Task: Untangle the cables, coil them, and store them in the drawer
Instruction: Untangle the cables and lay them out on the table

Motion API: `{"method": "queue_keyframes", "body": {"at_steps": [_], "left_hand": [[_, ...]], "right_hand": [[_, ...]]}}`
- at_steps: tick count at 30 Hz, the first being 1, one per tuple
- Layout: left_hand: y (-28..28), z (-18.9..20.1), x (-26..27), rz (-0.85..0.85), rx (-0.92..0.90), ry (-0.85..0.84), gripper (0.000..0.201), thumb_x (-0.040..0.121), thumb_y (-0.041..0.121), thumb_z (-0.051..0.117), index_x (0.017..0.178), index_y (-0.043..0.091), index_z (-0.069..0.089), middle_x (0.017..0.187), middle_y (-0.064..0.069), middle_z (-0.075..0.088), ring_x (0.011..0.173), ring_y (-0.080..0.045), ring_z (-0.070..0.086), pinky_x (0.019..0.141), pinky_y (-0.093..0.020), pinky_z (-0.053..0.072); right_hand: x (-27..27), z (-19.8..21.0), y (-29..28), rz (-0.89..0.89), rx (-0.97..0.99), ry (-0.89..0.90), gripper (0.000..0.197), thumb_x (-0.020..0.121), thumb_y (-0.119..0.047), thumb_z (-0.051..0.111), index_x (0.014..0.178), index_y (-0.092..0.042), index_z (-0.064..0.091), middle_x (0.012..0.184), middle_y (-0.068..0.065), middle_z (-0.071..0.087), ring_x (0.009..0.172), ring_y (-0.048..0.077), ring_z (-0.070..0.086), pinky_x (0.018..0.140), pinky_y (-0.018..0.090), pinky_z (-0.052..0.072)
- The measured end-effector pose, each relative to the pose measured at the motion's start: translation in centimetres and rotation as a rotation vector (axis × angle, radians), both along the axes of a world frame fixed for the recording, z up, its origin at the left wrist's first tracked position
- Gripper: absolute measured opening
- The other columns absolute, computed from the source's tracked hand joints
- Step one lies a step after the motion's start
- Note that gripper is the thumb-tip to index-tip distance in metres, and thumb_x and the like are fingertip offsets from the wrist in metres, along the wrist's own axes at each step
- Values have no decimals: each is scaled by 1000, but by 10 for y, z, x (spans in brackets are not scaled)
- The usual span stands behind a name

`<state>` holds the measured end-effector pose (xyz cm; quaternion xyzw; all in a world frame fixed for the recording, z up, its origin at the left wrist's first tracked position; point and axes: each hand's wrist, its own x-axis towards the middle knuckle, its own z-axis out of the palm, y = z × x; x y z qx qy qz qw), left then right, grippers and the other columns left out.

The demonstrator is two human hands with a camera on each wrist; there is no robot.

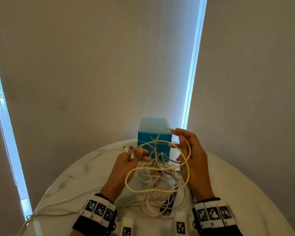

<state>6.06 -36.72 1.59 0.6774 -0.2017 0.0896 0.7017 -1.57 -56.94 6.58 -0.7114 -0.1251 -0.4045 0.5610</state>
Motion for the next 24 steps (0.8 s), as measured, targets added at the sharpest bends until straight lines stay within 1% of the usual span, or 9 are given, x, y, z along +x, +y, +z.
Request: {"method": "queue_keyframes", "body": {"at_steps": [2,5,7,9,13,16,18,21,24], "left_hand": [[0,-1,2,57,44,-72,22,109,29,59,112,21,80,86,7,79,85,-2,74,85,-24,52],[-3,4,-1,11,52,-113,23,110,22,59,125,27,75,83,19,74,70,5,66,67,-15,52],[-6,6,-4,-69,3,-88,27,108,20,63,133,26,71,99,13,80,89,0,75,79,-16,57],[-8,9,-10,-92,3,-92,30,107,21,65,135,26,69,95,4,81,95,-5,76,85,-15,56],[-8,7,-11,-22,51,-140,17,105,27,65,109,17,79,88,-1,81,92,-11,77,88,-19,56],[-6,9,-9,0,-66,-51,22,102,33,69,103,15,81,89,-5,82,88,-14,78,86,-36,62],[-3,9,-9,55,-40,-31,21,105,33,67,104,19,82,90,-1,81,84,-3,73,73,-29,55],[1,8,-9,93,-18,-17,21,106,34,65,106,21,82,89,-1,81,76,6,67,68,-26,45],[1,7,-9,87,-18,3,22,105,33,66,100,21,83,92,-1,82,78,6,67,78,-27,47]], "right_hand": [[2,-14,8,79,32,72,26,114,-28,48,132,-35,66,125,-13,75,104,19,77,77,45,64],[-5,-1,12,192,97,-24,30,113,-21,46,136,-29,64,132,-8,73,103,20,75,74,27,61],[-8,6,21,282,136,-29,30,113,-17,44,135,-25,63,137,-6,71,112,21,74,77,24,61],[-7,4,31,255,74,-26,29,114,-19,44,135,-26,63,138,-6,71,116,22,74,82,27,61],[-3,-1,31,251,83,-16,30,111,-22,49,141,-24,55,135,-3,73,114,21,74,84,31,62],[15,-32,18,197,134,213,44,104,-33,69,141,-29,46,115,3,79,103,22,78,89,48,64],[26,-62,6,105,48,461,46,91,-38,79,128,-42,52,108,7,80,98,27,77,96,63,58],[32,-73,-9,33,124,585,30,97,-18,71,120,-32,59,105,7,81,91,25,79,85,50,64],[23,-54,-16,-120,187,393,14,105,-16,63,114,-25,69,101,-1,78,93,22,76,76,40,64]]}}
